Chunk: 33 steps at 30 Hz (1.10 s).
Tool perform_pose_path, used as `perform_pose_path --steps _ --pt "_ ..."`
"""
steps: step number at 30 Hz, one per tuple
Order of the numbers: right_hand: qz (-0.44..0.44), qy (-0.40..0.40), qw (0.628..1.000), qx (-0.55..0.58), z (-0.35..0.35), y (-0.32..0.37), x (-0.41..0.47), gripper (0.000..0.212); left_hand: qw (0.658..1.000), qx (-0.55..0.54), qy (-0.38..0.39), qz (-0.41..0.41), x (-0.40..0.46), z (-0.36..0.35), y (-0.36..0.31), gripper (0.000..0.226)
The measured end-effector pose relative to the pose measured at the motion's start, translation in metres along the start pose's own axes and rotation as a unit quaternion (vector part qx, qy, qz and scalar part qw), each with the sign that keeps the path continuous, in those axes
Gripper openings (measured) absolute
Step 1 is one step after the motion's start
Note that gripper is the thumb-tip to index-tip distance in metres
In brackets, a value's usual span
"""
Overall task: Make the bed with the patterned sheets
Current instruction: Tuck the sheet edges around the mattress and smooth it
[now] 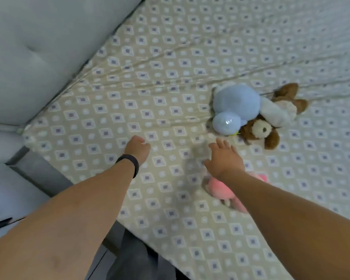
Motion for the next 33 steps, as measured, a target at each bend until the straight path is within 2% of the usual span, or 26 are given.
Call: perform_pose_path --steps 3,5,7,9,11,12,14,16,18,20,23,28,31,33 --pt "-0.111 -0.012 0.993 0.047 -0.011 -0.096 -0.046 0.054 0.995 0.01 0.093 -0.02 -0.051 -0.1 -0.036 0.045" --pt "-0.161 0.005 0.983 0.092 -0.018 -0.135 -0.066 0.057 0.991 0.002 0.115 -0.062 -0.075 -0.151 -0.06 0.06" --pt "-0.177 0.034 0.975 0.133 -0.036 -0.177 -0.08 0.072 0.986 0.023 0.077 -0.145 -0.102 -0.199 -0.097 0.081" --pt "-0.145 0.076 0.963 0.212 -0.06 -0.182 -0.075 0.094 0.975 0.044 -0.003 -0.22 -0.114 -0.209 -0.13 0.098" --pt "-0.112 0.092 0.937 0.316 -0.083 -0.187 -0.073 0.107 0.944 0.109 -0.09 -0.299 -0.12 -0.227 -0.17 0.107" --pt "-0.099 0.084 0.933 0.335 -0.09 -0.188 -0.07 0.105 0.922 0.159 -0.12 -0.331 -0.119 -0.234 -0.19 0.111" --pt "-0.077 0.059 0.948 0.303 -0.095 -0.19 -0.066 0.086 0.874 0.289 -0.143 -0.363 -0.118 -0.253 -0.223 0.12" --pt "-0.072 0.01 0.956 0.284 -0.091 -0.21 -0.067 0.067 0.832 0.414 -0.133 -0.343 -0.12 -0.286 -0.241 0.126" --pt "-0.106 -0.06 0.947 0.297 -0.077 -0.24 -0.071 0.058 0.815 0.477 -0.139 -0.299 -0.118 -0.309 -0.247 0.13" --pt "-0.172 -0.138 0.92 0.325 -0.066 -0.281 -0.078 0.057 0.816 0.482 -0.169 -0.272 -0.116 -0.327 -0.251 0.127" --pt "-0.237 -0.214 0.885 0.338 -0.052 -0.319 -0.084 0.056 0.818 0.463 -0.197 -0.277 -0.112 -0.329 -0.257 0.104" --pt "-0.237 -0.266 0.868 0.346 -0.048 -0.326 -0.088 0.062 0.791 0.51 -0.192 -0.278 -0.107 -0.311 -0.276 0.063" --pt "-0.238 -0.286 0.849 0.377 -0.044 -0.329 -0.098 0.064 0.814 0.5 -0.162 -0.249 -0.107 -0.299 -0.284 0.064" --pt "-0.236 -0.293 0.844 0.383 -0.044 -0.335 -0.106 0.066 0.805 0.502 -0.166 -0.271 -0.117 -0.301 -0.275 0.072"
Point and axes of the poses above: each hand's wrist, its own x-axis towards the middle knuckle, its own z-axis out of the back of the hand, y = z × x, the point moved 5 cm from there along x, towards the middle knuckle, and after that the axes turned 8 degrees about z, right-handed, at the moved point
